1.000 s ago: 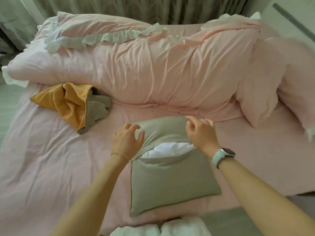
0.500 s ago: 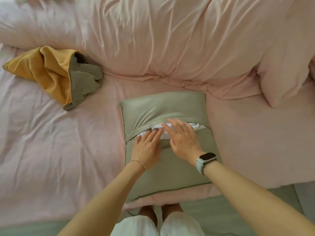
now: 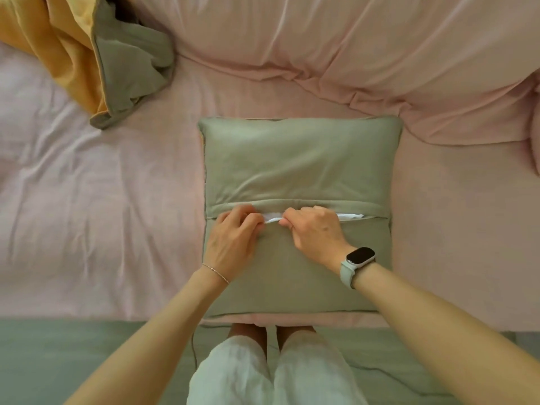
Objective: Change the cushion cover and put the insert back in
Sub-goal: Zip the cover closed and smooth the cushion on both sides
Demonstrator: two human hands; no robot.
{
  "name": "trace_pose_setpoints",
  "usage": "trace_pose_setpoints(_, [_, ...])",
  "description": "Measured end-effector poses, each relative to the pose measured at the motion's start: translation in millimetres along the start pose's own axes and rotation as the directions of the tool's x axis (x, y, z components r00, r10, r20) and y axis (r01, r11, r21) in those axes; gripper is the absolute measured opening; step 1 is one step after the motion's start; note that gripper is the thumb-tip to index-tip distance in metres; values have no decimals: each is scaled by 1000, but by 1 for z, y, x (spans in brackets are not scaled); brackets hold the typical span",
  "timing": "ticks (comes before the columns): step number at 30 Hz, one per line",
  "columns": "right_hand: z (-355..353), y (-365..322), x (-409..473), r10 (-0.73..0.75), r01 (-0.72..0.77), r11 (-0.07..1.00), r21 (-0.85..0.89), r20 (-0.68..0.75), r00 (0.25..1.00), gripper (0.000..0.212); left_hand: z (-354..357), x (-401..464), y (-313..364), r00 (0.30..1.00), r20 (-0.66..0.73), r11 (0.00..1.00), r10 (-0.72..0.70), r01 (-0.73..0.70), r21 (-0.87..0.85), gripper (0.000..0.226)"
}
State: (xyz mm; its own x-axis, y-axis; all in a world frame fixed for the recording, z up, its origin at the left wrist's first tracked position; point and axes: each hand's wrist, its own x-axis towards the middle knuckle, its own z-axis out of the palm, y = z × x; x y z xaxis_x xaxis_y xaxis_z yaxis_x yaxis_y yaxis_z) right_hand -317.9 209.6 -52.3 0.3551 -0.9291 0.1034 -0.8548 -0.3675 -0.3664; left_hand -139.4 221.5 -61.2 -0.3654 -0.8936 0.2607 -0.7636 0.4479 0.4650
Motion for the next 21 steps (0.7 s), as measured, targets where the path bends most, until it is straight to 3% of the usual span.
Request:
trace_pose_setpoints(5, [-5, 1, -1, 71, -69, 996, 64, -27, 997, 26, -3, 15, -1, 999, 30, 998, -35, 33, 59, 5])
trace_pose_setpoints(8, [-11, 9, -7, 83, -76, 992, 100, -62, 995, 24, -5, 29, -7, 994, 37, 987, -104, 99, 126, 23])
trace_pose_setpoints(11, [-21, 14, -22, 239, -231, 971, 64, -152, 959, 28, -9, 32, -14, 970, -24, 951, -242, 243, 189, 34])
trace_pose_setpoints(14, [-34, 28, -43, 450, -452, 890, 50, -243, 859, 29, -11, 19, -17, 938, -1, 930, -346, 343, 130, 39])
trace_pose_setpoints(17, [-37, 42, -58, 572, -564, 821, 94, -146, 807, 39, -16, 2, -22, 943, 60, 944, -328, 329, -6, 34])
trace_pose_setpoints(21, [-33, 35, -52, 558, -556, 821, -127, -28, 830, 45, -24, -12, -24, 953, 43, 945, -300, 303, -124, 31])
